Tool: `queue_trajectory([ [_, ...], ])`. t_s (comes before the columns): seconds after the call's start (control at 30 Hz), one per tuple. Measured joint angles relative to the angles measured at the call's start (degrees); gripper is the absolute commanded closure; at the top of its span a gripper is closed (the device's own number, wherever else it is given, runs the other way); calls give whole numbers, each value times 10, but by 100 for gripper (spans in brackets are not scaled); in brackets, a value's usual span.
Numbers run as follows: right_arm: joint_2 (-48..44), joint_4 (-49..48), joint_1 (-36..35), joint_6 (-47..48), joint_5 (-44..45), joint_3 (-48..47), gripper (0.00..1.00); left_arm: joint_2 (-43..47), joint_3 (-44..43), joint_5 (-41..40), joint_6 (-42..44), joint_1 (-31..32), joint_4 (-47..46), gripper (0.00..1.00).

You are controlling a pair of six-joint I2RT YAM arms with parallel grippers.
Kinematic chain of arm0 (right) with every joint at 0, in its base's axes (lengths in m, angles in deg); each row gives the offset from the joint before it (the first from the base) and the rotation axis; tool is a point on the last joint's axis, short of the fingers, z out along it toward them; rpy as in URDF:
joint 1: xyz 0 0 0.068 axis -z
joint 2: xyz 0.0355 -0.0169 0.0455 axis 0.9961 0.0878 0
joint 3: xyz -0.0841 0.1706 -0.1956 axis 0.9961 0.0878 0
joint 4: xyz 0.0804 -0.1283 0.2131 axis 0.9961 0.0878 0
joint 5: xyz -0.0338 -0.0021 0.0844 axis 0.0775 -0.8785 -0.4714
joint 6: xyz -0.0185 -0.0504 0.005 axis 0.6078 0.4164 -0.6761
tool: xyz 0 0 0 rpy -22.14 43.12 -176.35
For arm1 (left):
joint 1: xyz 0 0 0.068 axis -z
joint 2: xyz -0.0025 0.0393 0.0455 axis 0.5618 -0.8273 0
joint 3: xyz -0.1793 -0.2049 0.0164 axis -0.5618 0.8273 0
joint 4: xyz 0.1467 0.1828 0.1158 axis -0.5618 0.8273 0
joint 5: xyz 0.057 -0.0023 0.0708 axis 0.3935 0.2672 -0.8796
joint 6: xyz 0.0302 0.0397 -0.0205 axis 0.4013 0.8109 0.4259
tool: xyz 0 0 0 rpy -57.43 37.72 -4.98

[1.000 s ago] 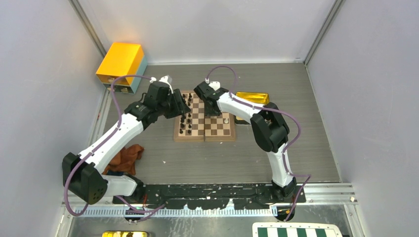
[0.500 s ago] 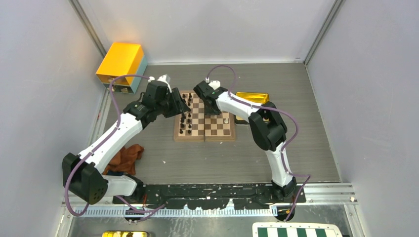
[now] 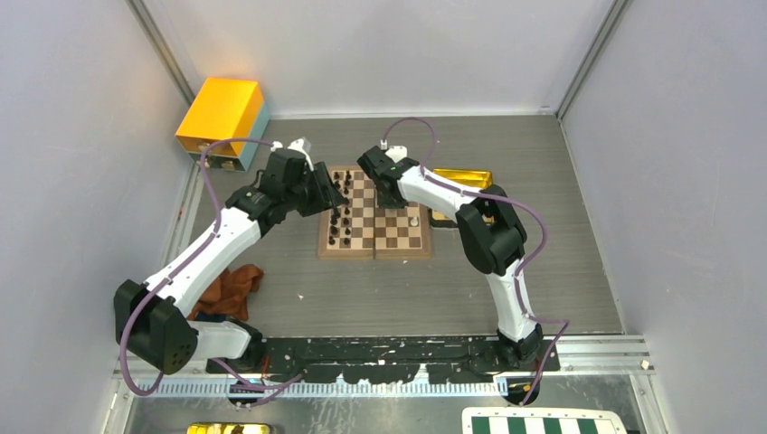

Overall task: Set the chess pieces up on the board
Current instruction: Pick up the chess piece from the chessboard.

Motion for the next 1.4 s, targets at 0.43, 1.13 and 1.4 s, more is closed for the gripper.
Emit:
queue_trajectory([
  [0.43, 1, -4, 0, 0, 7, 4, 94, 3, 11, 4, 1, -3, -4, 50],
  [1.13, -160, -28, 0, 85, -51, 136, 99, 14, 11, 28, -8, -9, -7, 45],
  [1.4, -288, -88, 0, 126, -185, 228, 99, -16, 11, 126, -67, -40, -43, 45],
])
